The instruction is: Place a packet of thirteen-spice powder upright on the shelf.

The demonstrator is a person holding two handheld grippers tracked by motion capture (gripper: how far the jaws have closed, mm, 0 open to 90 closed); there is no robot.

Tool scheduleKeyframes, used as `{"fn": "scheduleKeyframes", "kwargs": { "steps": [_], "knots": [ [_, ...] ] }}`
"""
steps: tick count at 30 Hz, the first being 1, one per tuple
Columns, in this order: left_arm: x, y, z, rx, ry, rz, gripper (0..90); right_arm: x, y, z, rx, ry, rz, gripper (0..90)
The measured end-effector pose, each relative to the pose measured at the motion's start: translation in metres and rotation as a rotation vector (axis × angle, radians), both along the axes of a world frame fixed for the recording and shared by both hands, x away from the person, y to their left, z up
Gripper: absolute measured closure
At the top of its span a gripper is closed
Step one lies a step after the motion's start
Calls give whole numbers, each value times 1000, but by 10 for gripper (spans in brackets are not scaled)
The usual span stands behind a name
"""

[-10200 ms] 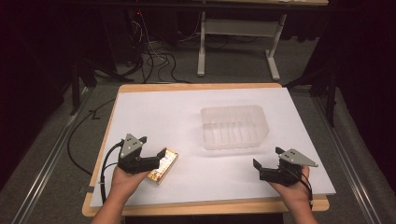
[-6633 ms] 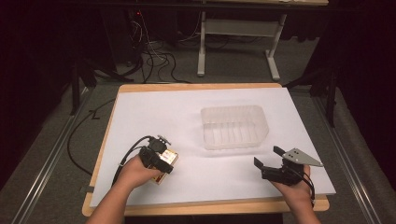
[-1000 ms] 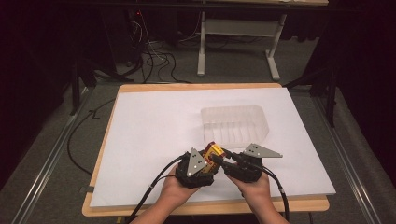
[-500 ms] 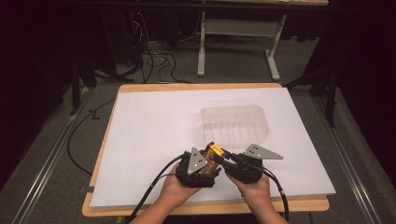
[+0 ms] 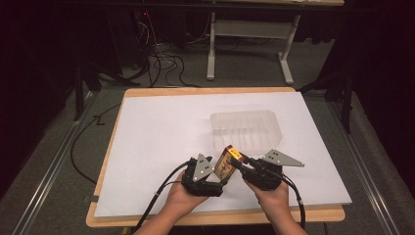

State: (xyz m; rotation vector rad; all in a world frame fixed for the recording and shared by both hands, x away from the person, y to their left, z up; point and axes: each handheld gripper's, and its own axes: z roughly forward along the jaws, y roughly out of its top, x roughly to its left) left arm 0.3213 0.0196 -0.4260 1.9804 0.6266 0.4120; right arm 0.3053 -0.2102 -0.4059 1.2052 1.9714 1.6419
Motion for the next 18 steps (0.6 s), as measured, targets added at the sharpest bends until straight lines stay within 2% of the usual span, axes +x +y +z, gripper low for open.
{"fn": "scheduleKeyframes", "kwargs": {
  "steps": [14, 18],
  "knots": [
    [9, 23, 3, -11, -6, 53, 202, -1, -13, 1, -15, -20, -42, 680],
    [11, 29, 4, -8, -10, 65, 202, -2, -17, 1, -38, -28, -62, 681]
  ]
}}
